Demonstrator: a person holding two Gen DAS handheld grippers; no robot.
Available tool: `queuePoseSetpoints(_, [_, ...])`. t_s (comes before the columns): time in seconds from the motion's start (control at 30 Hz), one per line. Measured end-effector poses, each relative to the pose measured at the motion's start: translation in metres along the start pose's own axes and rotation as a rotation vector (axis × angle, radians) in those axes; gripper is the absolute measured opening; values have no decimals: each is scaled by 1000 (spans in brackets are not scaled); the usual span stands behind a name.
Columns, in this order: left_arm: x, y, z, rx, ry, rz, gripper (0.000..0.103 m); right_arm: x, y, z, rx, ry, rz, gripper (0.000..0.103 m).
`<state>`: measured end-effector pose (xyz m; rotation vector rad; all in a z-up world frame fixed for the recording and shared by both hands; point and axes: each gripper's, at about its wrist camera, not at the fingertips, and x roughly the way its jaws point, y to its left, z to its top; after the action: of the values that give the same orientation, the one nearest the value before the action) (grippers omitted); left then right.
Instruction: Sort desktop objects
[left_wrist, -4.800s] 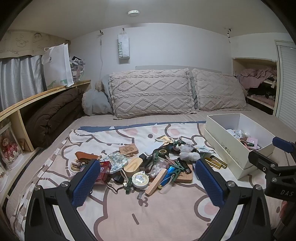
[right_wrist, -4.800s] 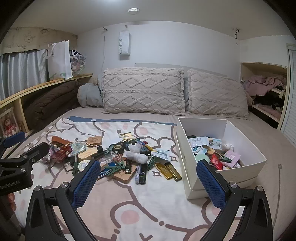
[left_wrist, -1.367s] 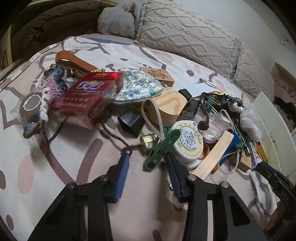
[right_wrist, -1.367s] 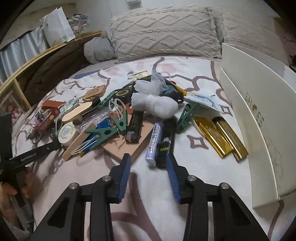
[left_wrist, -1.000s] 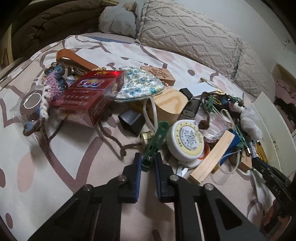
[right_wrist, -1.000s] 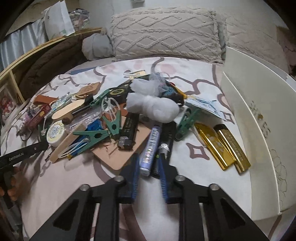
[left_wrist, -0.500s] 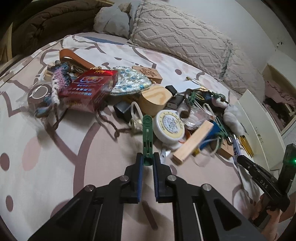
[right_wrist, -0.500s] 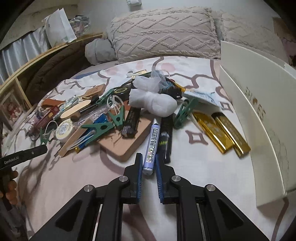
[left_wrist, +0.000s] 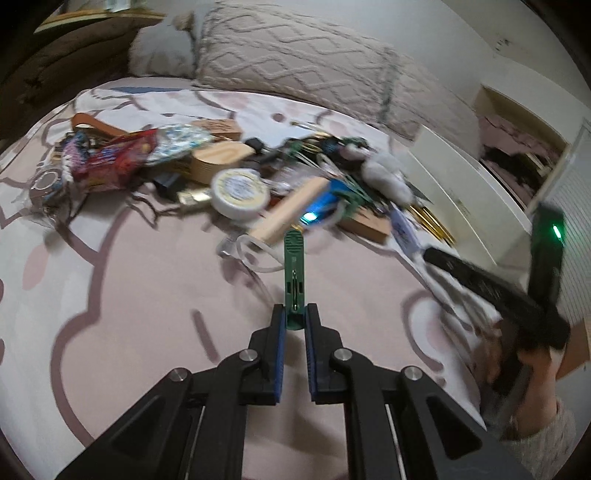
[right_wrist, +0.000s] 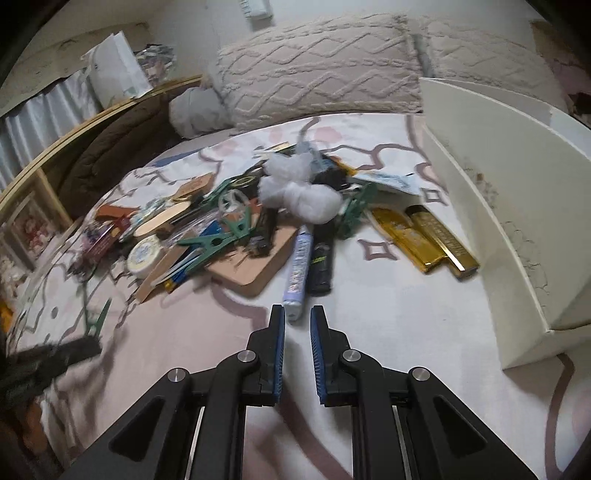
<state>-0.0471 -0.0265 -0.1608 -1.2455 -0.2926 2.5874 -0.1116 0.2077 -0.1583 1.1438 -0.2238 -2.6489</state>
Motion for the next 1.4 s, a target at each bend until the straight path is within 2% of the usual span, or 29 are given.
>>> queuePoseSetpoints(0.2, [3,-20,-10,49,38,-45,10,4,6,8,-38,8,-10,15])
queuePoseSetpoints(0.33, [6,-27,-14,72,56,-47,10,8,7,15,-50,9,-22,15])
queuePoseSetpoints(0.7, [14,-30,-18,110,73,12,10,32,13,23,-83,49,-30,15])
queuePoseSetpoints(1.07, [9,-20,-15,112,56,84,11,19,12,15,-85,36,-5,15])
queuePoseSetpoints(1.13, [9,-17,-14,101,57,90,14,10,14,7,-90,48,13,14])
queuePoseSetpoints(1.2, [8,-15,-13,93,55,85,26,1,16,0,-96,55,29,14])
queuePoseSetpoints(1.27, [7,-16,-13,95,51,82,31,-6,18,-4,-100,57,45,14])
queuePoseSetpoints(1.4, [6,-17,-13,107,46,99,34,-14,24,-9,-97,63,94,14])
